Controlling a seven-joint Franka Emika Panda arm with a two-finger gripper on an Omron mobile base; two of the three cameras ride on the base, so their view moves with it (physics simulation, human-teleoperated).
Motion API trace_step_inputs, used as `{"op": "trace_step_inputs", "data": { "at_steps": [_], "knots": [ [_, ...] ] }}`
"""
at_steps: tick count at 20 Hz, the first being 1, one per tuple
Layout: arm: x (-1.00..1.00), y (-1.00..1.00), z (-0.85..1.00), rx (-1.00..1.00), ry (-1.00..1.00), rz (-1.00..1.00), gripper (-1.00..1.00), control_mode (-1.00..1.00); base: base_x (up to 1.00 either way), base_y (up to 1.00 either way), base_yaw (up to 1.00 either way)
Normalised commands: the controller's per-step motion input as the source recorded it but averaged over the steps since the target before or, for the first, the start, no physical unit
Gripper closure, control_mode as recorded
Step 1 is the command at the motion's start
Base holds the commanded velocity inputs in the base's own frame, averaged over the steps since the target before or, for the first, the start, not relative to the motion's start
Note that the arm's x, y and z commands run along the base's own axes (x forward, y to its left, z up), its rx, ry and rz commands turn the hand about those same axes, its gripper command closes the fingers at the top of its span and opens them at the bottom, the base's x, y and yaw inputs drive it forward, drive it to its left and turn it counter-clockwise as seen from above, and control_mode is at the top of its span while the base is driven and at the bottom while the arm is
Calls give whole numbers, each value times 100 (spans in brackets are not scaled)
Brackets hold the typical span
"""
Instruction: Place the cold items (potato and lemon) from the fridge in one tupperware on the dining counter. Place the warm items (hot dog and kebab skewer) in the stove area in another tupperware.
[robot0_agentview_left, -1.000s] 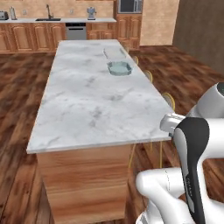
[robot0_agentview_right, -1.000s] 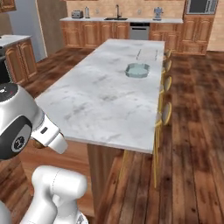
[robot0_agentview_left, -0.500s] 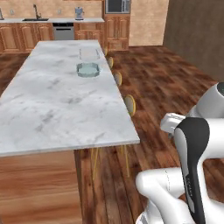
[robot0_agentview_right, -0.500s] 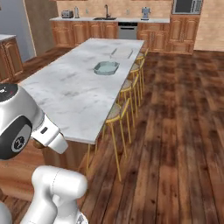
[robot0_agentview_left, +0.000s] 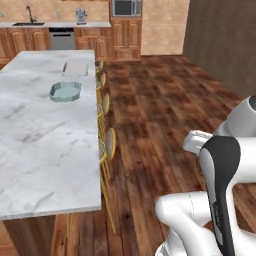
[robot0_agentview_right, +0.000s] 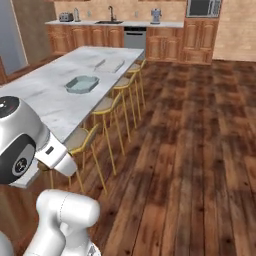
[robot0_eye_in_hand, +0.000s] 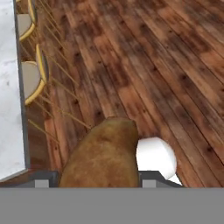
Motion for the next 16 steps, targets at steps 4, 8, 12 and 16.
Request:
{"op": "trace_step_inputs", "data": {
  "at_steps": [4, 8, 12, 16],
  "knots": [
    [0, 0, 0, 0, 0, 0, 100, 100, 96, -100, 23],
    [0, 0, 0, 0, 0, 0, 100, 100, 99, -99, 40],
    [0, 0, 0, 0, 0, 0, 100, 100, 100, -86, 49],
    [0, 0, 0, 0, 0, 0, 100, 100, 86, -83, 51]
  ]
}}
